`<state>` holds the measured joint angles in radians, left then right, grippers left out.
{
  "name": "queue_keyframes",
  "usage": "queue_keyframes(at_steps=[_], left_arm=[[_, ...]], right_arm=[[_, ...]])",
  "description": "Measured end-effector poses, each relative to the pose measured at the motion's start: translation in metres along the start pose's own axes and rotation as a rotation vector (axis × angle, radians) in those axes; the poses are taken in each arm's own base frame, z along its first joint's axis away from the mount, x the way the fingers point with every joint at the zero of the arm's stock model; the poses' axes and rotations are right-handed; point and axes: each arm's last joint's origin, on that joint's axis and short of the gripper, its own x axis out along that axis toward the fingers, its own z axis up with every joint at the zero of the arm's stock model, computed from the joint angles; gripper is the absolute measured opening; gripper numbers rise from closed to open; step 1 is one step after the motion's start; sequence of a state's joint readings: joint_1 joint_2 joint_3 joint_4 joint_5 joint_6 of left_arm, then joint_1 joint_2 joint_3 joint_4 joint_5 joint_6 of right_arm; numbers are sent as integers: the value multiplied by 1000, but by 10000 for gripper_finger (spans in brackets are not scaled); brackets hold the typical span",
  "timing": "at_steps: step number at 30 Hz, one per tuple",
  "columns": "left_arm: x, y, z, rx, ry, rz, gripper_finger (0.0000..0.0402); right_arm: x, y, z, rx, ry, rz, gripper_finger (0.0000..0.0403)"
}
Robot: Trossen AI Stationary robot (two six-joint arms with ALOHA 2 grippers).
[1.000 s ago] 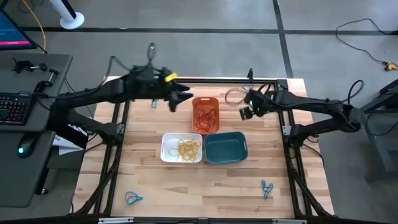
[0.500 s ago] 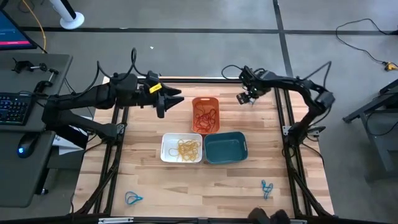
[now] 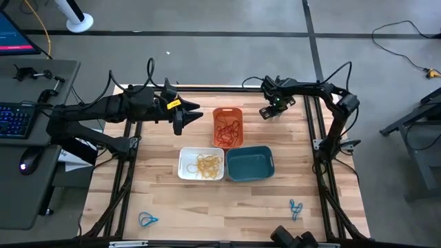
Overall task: Sort rubber bands into baskets
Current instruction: Put the blue rubber band into the blue bin
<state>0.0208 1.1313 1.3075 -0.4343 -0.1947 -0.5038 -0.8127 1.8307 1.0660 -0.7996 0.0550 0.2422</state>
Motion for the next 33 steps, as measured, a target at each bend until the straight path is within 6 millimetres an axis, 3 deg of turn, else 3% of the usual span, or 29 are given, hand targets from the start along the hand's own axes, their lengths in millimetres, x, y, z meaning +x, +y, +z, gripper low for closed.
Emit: queue_keyframes(at_steps=[4, 6, 11, 14, 18, 21, 27, 33], left_arm=[[0, 1, 0, 27, -10, 20, 214], [-1, 1, 1, 55, -13, 22, 214], [-10, 4, 3, 150, -42, 98, 214], [-20, 8, 7, 190, -95, 199, 214], [-34, 11, 13, 228, -166, 271, 214], [-39, 13, 16, 254, -180, 281, 214], [-38, 17, 18, 254, -184, 309, 214], [-37, 18, 17, 256, -174, 313, 214]], right_arm=[[-9, -1, -6, -31, 1, -16, 43], [-19, -3, -13, -44, 5, -33, 12], [-67, 5, -30, -37, -144, 23, 9], [-104, 17, -44, -34, -311, 168, 4], [-140, 49, -59, -54, -496, 443, 2], [-155, 80, -67, -73, -586, 604, 2], [-144, 143, -74, -121, -593, 759, 1], [-107, 168, -67, -105, -496, 710, 2]])
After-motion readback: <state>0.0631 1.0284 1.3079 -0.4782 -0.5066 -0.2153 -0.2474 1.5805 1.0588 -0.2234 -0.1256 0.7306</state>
